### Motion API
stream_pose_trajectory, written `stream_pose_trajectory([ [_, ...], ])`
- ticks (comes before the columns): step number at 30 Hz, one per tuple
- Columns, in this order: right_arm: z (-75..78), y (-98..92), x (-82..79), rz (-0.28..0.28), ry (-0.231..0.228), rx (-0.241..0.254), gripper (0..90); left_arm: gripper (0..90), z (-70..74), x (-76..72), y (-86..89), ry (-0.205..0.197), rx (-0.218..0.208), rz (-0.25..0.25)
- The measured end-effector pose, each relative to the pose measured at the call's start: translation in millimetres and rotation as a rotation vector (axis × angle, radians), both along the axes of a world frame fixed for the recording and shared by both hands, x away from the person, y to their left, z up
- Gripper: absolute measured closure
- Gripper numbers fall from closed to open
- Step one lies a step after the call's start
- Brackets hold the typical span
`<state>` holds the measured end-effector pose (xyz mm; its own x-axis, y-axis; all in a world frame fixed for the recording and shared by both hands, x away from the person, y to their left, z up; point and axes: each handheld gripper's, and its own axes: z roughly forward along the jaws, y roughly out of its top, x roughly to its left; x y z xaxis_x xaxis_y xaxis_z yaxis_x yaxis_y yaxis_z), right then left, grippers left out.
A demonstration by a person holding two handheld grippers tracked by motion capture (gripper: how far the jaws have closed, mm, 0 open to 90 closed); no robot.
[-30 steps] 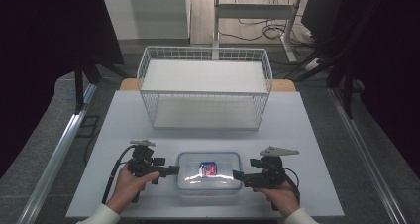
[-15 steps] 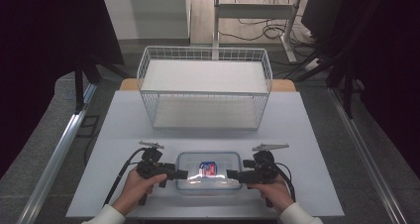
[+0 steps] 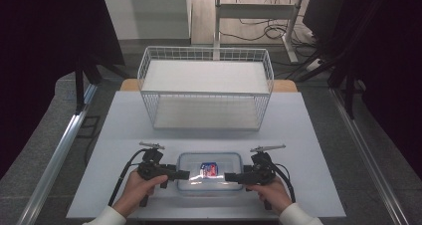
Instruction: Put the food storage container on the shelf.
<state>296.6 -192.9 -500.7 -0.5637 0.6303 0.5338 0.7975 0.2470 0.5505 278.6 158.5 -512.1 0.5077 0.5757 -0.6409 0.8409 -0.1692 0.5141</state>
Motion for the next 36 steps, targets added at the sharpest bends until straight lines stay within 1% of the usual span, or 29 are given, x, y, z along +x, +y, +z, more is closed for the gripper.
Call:
stream_pose_trajectory([
  [3,2.4,-0.9,-2.7,-0.013,0.002,-0.004,15.5,27.9,1.2,-1.6,-0.1,-0.003,0.012,-0.003],
  [5,4.7,-2.7,-4.9,-0.023,0.007,-0.007,20.5,28.3,1.3,-2.9,0.0,-0.002,0.010,0.003],
  [10,6.8,-10.7,-7.6,-0.037,0.029,0.027,29.6,33.5,4.1,-8.1,2.6,-0.017,-0.003,0.020],
  [19,11.9,-19.5,-15.8,-0.064,0.035,0.071,40.7,42.4,11.1,-18.1,6.4,-0.058,-0.008,0.023],
  [23,14.0,-21.7,-21.2,-0.069,0.023,0.079,43.0,46.0,12.8,-23.3,7.3,-0.069,-0.016,0.038],
  [28,16.7,-21.5,-28.9,-0.094,0.016,0.075,44.4,46.6,15.3,-26.5,5.3,-0.086,-0.014,0.043],
  [31,17.6,-21.6,-30.8,-0.104,0.018,0.078,45.2,46.9,16.8,-28.5,4.5,-0.089,-0.007,0.047],
  [33,17.6,-22.1,-31.1,-0.107,0.021,0.082,45.8,46.9,19.0,-30.4,3.4,-0.096,0.010,0.045],
  [36,18.9,-22.2,-32.1,-0.107,0.024,0.080,46.2,47.0,20.7,-32.5,2.3,-0.103,0.019,0.046],
])
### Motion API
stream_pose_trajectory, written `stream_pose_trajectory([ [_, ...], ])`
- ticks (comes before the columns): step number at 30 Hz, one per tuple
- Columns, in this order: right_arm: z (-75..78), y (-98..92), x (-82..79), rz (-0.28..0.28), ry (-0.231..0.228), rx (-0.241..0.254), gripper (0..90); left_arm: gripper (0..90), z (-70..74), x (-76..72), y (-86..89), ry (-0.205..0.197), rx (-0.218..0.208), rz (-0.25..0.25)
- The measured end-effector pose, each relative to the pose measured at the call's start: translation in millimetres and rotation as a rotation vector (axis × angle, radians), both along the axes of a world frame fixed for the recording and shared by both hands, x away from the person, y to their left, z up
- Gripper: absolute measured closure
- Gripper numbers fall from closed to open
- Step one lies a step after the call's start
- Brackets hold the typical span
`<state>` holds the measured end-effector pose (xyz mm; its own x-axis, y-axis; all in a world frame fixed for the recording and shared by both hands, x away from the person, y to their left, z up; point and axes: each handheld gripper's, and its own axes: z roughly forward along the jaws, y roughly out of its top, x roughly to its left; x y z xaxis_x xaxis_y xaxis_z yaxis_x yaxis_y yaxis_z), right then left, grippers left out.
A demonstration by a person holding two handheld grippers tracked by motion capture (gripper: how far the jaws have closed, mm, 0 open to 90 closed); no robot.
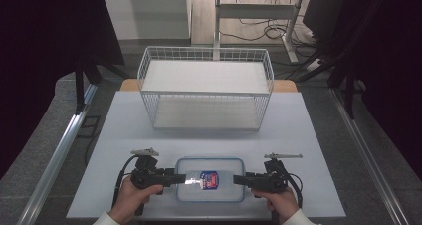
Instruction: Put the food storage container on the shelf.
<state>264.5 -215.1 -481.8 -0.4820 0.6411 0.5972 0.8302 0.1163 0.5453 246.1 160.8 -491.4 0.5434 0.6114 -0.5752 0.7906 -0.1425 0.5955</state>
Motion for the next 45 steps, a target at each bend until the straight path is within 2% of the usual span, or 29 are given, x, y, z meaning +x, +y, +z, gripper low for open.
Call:
stream_pose_trajectory([
  [5,1.4,-0.7,-1.2,-0.016,0.005,0.002,46.5,48.0,2.4,-1.3,-1.7,-0.024,0.004,-0.001],
  [24,10.2,1.9,-2.4,-0.015,-0.066,-0.007,46.5,49.5,14.6,-0.2,-0.1,-0.079,0.012,0.010],
  [29,15.9,3.5,1.5,-0.011,-0.099,-0.011,46.5,49.6,18.8,3.6,1.5,-0.092,0.009,0.013],
  [37,19.2,4.5,11.5,-0.001,-0.120,-0.004,46.4,50.9,23.2,12.6,5.2,-0.103,-0.006,0.013],
  [45,21.0,4.4,22.7,-0.007,-0.129,-0.004,46.4,50.8,24.6,25.5,3.9,-0.106,0.002,0.008],
])
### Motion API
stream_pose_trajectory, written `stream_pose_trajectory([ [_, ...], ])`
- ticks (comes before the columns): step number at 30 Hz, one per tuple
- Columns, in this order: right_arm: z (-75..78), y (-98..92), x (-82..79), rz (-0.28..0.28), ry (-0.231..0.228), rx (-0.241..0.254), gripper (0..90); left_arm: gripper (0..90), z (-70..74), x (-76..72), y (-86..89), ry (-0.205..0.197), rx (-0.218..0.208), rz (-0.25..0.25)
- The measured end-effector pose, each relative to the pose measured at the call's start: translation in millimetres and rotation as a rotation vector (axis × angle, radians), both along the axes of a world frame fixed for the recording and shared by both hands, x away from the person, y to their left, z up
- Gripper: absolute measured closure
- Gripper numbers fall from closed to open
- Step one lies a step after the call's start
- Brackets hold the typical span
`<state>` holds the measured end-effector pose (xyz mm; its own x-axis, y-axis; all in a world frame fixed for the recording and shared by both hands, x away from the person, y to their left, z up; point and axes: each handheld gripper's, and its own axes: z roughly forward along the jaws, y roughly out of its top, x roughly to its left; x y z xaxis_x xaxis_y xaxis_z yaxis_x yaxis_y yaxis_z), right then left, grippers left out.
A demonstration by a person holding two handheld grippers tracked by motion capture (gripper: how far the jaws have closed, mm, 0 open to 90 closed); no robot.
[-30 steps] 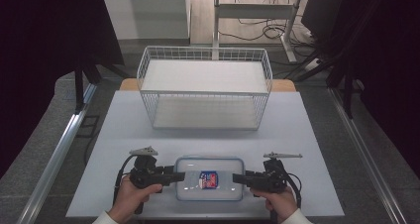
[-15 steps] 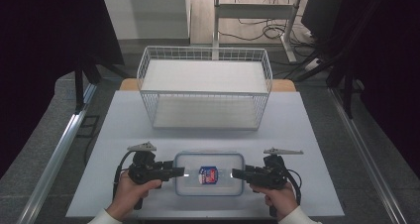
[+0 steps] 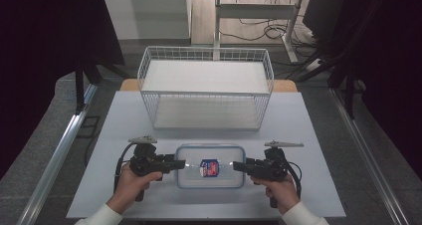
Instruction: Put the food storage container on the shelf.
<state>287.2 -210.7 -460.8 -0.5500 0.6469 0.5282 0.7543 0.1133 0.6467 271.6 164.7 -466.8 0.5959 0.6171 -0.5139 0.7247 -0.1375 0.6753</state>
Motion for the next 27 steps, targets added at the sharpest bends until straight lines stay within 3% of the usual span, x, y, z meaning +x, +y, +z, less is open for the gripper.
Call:
stream_pose_trajectory([
  [11,8.8,0.0,19.5,0.002,-0.040,0.001,46.5,50.9,8.2,18.2,0.5,-0.025,0.001,0.009],
  [17,9.5,3.4,32.7,0.008,-0.054,-0.006,46.5,51.2,3.7,30.3,4.5,-0.022,-0.015,0.011],
  [27,7.6,8.6,56.4,0.015,-0.049,0.005,46.6,51.3,4.9,50.8,10.3,-0.025,-0.019,0.023],
])
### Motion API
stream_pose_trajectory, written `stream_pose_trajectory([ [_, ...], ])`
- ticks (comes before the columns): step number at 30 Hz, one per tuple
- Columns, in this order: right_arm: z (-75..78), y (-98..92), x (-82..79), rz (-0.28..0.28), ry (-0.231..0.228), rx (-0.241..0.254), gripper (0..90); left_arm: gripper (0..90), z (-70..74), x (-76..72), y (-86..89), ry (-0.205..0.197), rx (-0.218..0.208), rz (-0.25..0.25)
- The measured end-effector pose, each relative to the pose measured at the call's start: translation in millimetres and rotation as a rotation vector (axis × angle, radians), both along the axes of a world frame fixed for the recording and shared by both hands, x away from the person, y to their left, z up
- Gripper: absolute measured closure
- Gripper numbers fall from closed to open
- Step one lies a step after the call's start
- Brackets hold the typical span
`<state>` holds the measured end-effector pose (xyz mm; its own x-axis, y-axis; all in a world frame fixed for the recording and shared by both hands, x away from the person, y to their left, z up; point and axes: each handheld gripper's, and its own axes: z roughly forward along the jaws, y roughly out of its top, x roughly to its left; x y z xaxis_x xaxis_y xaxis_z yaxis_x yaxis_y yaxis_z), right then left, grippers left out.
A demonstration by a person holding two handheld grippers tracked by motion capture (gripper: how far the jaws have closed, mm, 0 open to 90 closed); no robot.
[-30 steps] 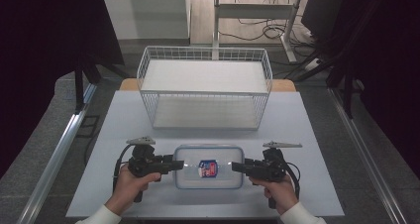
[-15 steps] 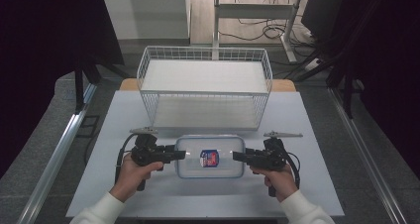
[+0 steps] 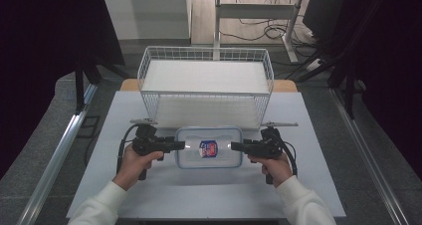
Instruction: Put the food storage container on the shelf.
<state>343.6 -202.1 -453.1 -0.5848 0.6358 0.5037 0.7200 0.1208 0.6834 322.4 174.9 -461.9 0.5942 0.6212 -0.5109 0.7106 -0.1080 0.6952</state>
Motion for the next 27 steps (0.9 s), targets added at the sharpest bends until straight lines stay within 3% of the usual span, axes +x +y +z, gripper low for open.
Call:
stream_pose_trajectory([
  [16,-8.9,10.2,43.6,-0.006,0.010,0.004,46.5,51.7,-8.8,47.6,12.4,-0.009,0.000,-0.015],
  [27,-21.7,15.1,67.9,-0.024,0.036,-0.021,46.2,50.8,-28.0,71.0,12.1,0.031,0.001,-0.003],
])
